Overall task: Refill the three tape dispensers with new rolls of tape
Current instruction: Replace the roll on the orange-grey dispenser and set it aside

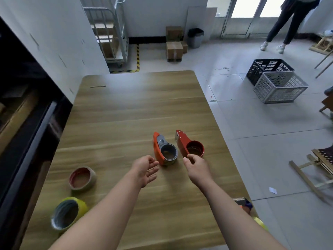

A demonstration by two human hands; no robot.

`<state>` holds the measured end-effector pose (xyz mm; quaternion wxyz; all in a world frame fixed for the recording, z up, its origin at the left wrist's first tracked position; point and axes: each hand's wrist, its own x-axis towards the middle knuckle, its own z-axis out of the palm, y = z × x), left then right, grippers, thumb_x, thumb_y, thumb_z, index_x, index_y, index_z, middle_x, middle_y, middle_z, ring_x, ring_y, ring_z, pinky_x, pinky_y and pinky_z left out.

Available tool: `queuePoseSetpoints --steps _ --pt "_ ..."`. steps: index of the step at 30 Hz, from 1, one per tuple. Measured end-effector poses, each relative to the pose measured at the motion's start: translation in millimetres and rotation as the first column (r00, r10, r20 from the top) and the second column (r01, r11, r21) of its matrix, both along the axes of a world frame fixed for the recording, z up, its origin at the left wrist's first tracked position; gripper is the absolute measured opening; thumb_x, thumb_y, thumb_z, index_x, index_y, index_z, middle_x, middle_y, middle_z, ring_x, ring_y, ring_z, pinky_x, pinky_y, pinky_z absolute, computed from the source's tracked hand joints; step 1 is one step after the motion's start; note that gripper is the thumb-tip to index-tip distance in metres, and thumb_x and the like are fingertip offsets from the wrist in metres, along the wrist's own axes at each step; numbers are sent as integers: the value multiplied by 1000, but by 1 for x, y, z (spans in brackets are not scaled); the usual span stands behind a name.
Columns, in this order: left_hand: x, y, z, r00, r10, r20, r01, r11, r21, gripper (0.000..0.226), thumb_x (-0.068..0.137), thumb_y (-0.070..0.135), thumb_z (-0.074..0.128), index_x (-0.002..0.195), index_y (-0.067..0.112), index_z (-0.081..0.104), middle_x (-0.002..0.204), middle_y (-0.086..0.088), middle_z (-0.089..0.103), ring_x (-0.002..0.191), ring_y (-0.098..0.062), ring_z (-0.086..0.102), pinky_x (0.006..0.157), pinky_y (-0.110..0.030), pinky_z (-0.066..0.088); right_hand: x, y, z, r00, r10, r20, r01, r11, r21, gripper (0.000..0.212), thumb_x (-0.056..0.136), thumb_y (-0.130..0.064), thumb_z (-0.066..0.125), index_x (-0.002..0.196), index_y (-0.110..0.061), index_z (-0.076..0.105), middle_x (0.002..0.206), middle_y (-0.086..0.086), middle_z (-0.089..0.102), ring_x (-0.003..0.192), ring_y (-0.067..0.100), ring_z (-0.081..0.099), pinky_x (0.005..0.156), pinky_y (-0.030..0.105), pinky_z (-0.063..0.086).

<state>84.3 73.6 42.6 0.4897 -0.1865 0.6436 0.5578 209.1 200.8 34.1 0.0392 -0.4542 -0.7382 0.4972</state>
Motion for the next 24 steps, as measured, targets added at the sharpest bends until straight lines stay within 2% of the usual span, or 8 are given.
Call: queuePoseSetpoints --steps 2,5,8,12,14,17,20,24 --pt "-16 2 -10 999 -48 -5 47 998 -30 16 94 16 45 85 12 57 103 -4 62 99 -22 57 91 -39 43 -17 -1 -8 1000 6 28 -5 999 -39 47 99 -27 48 141 -8 46 146 8 48 134 22 44 110 33 35" --pt "-34 9 -25 989 -144 -26 142 988 -64 14 96 18 48 106 12 57 110 -6 59 103 -22 56 94 -41 43 -40 -5 -22 997 22 80 -14 995 -94 48 101 -26 43 146 -9 39 151 7 41 140 22 37 114 32 29" --pt "-47 17 -39 971 -231 -55 226 970 -86 35 94 21 56 128 14 50 104 -5 58 94 -21 54 84 -37 46 -55 -7 -33 995 16 94 -6 994 -107 38 101 -22 39 137 -11 46 139 6 52 131 22 46 106 30 35" --pt "-59 31 -64 948 -309 -82 297 946 -129 63 90 31 62 143 11 34 130 -11 52 106 -24 54 93 -42 47 -69 -4 -42 995 -3 99 19 987 -159 52 100 -23 46 148 -10 30 136 -3 43 137 18 37 107 24 27" --pt "-61 38 -74 939 -328 -106 311 939 -151 66 89 35 62 143 7 34 124 -12 53 99 -25 56 87 -39 50 -73 -1 -52 993 50 103 -35 990 -135 68 92 -32 58 150 -16 27 148 -7 35 141 14 31 116 29 25" --pt "-64 47 -79 947 -305 -104 293 949 -118 44 94 35 54 128 7 50 105 -7 59 82 -19 55 71 -29 45 -82 3 -60 981 135 142 -117 985 -126 78 81 -36 73 147 -20 35 152 -2 27 143 16 29 117 30 25" --pt "-65 50 -81 980 -196 -30 195 980 -35 28 98 32 45 113 15 60 86 -1 62 69 -14 54 57 -25 37 -91 4 -69 973 132 190 -115 989 -96 69 78 -35 77 138 -21 47 146 3 24 135 18 36 112 26 29" --pt "-67 39 -85 997 -62 44 60 997 49 20 98 29 43 106 18 59 72 0 55 58 -13 47 58 -26 35 -98 6 -75 991 84 100 -72 991 -113 41 80 -29 75 118 -19 62 128 6 45 114 17 53 105 25 40"
